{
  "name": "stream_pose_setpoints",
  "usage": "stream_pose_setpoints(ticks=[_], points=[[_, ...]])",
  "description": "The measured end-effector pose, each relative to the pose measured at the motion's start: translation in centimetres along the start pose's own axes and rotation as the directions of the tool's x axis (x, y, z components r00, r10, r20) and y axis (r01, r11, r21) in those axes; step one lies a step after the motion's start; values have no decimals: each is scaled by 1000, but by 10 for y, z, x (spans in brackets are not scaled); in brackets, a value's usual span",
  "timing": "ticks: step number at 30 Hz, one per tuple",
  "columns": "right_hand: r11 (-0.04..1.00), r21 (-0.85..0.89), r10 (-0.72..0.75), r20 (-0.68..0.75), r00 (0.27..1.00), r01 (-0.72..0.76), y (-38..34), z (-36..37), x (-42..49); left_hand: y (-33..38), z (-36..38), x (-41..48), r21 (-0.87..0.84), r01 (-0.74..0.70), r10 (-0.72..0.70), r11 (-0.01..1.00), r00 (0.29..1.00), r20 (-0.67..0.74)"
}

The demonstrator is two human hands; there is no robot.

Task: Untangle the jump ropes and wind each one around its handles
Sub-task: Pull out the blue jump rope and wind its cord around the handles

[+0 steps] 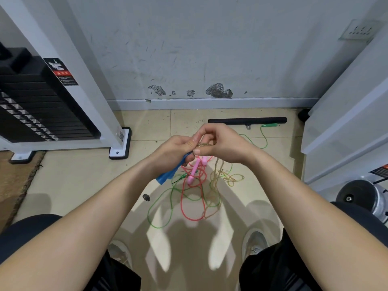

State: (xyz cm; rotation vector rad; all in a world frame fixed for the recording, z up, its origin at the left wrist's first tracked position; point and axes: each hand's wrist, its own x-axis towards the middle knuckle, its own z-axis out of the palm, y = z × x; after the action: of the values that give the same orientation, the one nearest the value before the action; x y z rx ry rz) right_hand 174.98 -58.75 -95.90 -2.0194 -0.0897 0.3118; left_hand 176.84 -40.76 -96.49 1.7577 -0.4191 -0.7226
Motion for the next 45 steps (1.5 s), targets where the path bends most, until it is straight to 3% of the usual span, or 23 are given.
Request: stream_pose_setpoints(ticks=[3, 7, 8, 15, 21, 29, 34, 38, 42, 45], points=[[1000, 22, -7, 22, 1000, 7, 1, -9, 0, -3, -4, 1, 11, 13, -13, 1000, 1000, 7], [931, -362, 16, -100, 995, -51, 3, -15, -1, -9, -6, 3, 22, 53, -55, 998, 997, 59], [925, -375, 17, -121, 993, -61, 3, -16, -2, -9, -6, 3, 9, 58, -58, 998, 996, 68], [1000, 19, -10, -19, 1000, 11, 4, -17, -3, -9, -10, -4, -215, 127, -92, 968, 982, 163], [995, 97, -28, -52, 998, 33, 7, -14, -1, -5, -9, -5, -414, 226, -122, 882, 957, 262], [992, 67, -98, -75, 992, 103, 9, -8, 2, -9, 1, -6, -342, 193, -110, 920, 963, 247], [996, 89, 6, -174, 985, 9, 21, -3, 4, 0, 1, -5, -466, 88, -40, 880, 993, 112], [975, 198, 128, -149, 980, -97, 30, 19, 5, -2, 0, 1, -567, -18, -94, 824, 982, -167], [984, 26, 177, -123, 977, -175, 23, 34, 1, -14, -7, 7, -498, -36, -179, 867, 908, -378], [993, -34, 107, -148, 983, -113, 14, 45, 0, -19, -11, 7, -395, -56, -153, 917, 865, -478]])
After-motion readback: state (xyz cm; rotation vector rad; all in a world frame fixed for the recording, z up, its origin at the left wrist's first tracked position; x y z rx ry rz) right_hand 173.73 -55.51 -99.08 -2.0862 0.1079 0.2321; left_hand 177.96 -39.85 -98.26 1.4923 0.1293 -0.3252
